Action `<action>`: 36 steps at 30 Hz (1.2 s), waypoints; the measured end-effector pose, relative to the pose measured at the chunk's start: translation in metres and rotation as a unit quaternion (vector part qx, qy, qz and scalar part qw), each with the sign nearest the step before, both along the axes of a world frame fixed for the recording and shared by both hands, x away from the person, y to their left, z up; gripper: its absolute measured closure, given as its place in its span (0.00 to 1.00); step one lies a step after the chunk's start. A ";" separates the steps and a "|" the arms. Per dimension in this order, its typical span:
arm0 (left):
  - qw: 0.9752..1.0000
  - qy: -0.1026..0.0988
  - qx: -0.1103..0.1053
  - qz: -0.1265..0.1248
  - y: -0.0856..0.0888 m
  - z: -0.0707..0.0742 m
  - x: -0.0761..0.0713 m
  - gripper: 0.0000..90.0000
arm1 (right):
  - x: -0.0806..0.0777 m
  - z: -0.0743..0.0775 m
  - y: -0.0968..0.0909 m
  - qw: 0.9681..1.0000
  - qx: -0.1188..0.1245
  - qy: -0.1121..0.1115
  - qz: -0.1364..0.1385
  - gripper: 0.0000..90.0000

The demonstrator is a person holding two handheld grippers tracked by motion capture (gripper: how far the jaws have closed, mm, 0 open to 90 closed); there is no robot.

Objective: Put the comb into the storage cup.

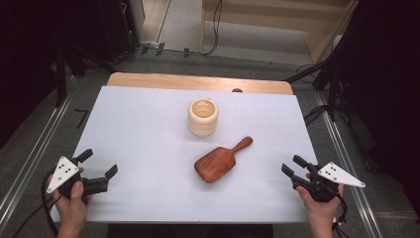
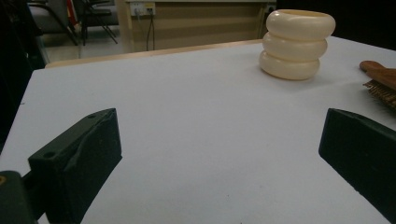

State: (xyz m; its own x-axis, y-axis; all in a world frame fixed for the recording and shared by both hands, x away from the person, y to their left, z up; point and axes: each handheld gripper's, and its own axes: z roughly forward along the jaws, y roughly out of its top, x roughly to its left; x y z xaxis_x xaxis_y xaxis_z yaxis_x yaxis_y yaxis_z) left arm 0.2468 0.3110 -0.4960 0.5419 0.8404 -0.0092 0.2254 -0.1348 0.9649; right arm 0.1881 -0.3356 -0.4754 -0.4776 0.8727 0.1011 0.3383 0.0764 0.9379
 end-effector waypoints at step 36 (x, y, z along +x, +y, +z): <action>1.000 0.003 0.002 -0.009 -0.001 0.000 0.000 0.00 | 0.091 0.061 0.080 0.979 -0.141 0.081 0.121 0.98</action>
